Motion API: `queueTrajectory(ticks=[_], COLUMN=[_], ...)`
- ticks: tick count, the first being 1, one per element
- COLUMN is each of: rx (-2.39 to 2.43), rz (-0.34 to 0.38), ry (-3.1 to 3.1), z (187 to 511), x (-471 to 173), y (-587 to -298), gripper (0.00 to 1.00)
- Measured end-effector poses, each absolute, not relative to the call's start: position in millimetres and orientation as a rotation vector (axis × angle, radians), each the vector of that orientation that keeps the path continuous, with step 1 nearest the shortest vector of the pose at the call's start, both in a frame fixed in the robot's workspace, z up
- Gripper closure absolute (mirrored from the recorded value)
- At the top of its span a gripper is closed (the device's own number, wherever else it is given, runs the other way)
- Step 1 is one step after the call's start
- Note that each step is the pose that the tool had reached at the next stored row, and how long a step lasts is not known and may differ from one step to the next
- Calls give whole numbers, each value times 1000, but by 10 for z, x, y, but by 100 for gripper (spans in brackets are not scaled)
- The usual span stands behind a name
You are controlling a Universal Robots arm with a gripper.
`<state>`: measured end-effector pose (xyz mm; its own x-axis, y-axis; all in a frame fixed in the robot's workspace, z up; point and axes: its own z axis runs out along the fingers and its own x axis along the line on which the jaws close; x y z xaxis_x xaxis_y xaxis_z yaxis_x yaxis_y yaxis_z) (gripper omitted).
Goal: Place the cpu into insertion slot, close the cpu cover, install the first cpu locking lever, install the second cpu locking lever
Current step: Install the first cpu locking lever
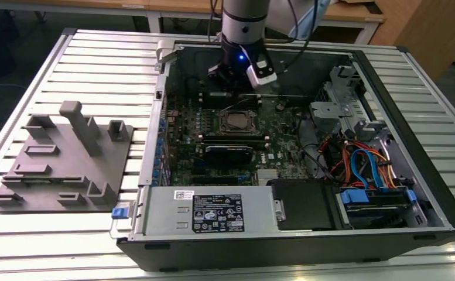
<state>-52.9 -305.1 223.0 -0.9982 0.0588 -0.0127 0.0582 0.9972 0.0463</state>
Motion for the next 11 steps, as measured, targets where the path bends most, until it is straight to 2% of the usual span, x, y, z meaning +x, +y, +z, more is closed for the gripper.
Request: queueTrajectory(ticks=[11], rx=[92], rz=[71], ry=[3125], z=[2229], x=[-412], y=[-2991], gripper=[89])
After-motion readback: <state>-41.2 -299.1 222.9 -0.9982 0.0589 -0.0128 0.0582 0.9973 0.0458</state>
